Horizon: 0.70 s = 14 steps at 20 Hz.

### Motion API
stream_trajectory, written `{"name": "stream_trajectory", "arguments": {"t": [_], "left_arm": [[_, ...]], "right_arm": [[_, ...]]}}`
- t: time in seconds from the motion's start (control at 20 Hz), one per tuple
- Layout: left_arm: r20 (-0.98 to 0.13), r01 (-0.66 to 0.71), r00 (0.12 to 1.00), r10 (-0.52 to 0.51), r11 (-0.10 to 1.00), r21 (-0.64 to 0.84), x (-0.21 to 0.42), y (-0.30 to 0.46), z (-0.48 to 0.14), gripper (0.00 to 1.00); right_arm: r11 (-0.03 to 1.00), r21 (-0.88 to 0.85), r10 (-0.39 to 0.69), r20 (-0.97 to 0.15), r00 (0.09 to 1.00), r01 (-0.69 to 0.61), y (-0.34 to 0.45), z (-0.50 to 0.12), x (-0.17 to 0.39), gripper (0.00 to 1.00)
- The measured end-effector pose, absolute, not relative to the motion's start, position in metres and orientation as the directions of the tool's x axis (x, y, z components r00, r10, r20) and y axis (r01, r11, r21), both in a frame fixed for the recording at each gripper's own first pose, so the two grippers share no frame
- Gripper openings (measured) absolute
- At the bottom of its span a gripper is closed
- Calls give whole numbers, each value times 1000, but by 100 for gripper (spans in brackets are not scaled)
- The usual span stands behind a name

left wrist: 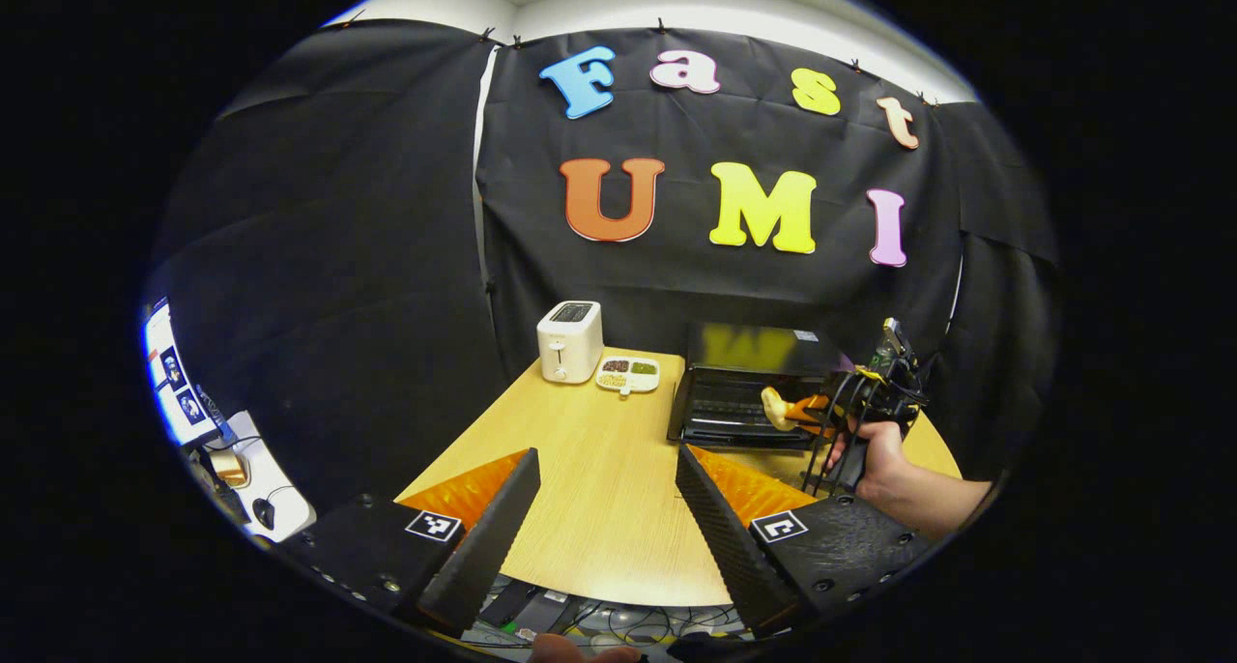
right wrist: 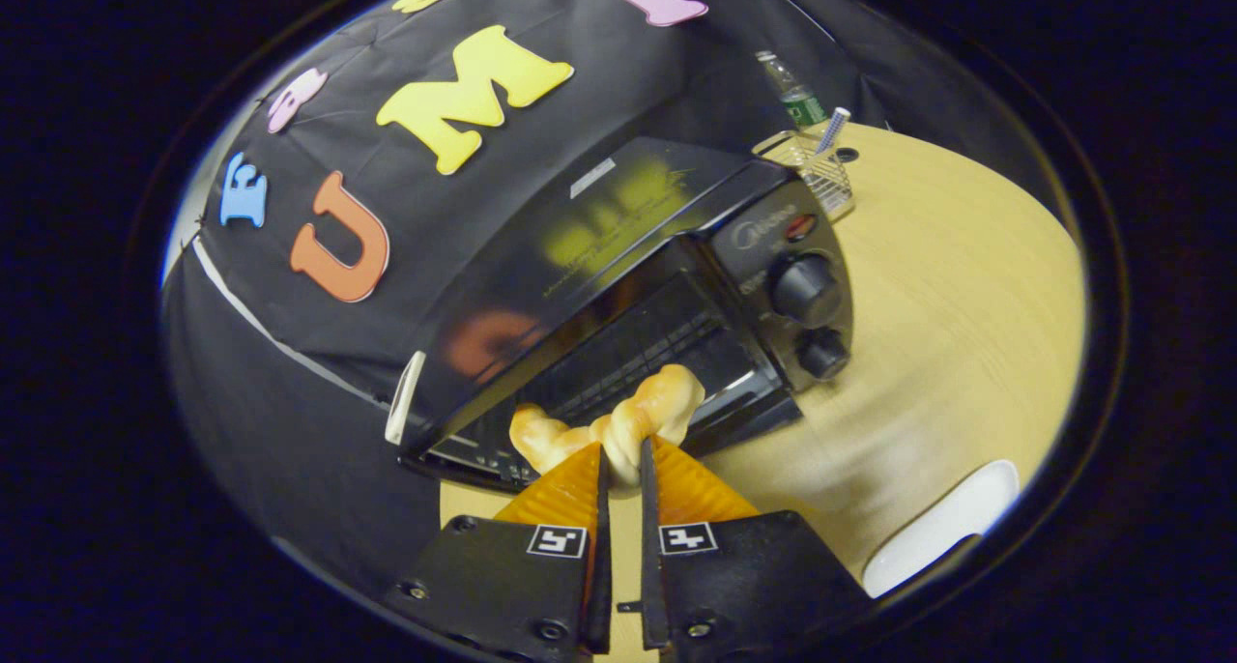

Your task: Open the electric oven with the left hand, put the food in, and close the electric oven.

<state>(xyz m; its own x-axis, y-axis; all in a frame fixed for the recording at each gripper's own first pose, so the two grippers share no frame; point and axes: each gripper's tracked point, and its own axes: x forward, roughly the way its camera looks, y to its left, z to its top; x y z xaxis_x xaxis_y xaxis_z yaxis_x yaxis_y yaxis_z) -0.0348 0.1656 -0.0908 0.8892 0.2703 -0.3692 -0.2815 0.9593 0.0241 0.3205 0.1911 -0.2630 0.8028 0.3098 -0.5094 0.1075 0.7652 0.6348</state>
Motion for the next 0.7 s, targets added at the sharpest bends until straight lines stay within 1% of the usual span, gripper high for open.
{"name": "stream_trajectory", "arguments": {"t": [0.1,0.35,0.4,0.55,0.65,0.7], "left_arm": [[-382,-299,878,288,954,34,-44,174,-92,93],[-406,-329,857,319,943,47,-44,184,-96,93],[-411,-334,853,323,941,45,-46,186,-99,93],[-416,-339,850,324,940,38,-47,185,-97,93],[-411,-333,854,319,942,38,-44,184,-96,93],[-413,-328,855,313,944,37,-42,182,-97,93]], "right_arm": [[769,630,284,-494,822,113,202,-266,340,17],[794,597,230,-470,852,114,210,-277,371,12],[799,590,226,-473,852,116,210,-280,375,14],[805,576,197,-481,854,138,204,-288,379,17],[808,571,184,-482,857,148,201,-289,380,28],[812,566,182,-479,859,144,197,-286,374,30]]}}
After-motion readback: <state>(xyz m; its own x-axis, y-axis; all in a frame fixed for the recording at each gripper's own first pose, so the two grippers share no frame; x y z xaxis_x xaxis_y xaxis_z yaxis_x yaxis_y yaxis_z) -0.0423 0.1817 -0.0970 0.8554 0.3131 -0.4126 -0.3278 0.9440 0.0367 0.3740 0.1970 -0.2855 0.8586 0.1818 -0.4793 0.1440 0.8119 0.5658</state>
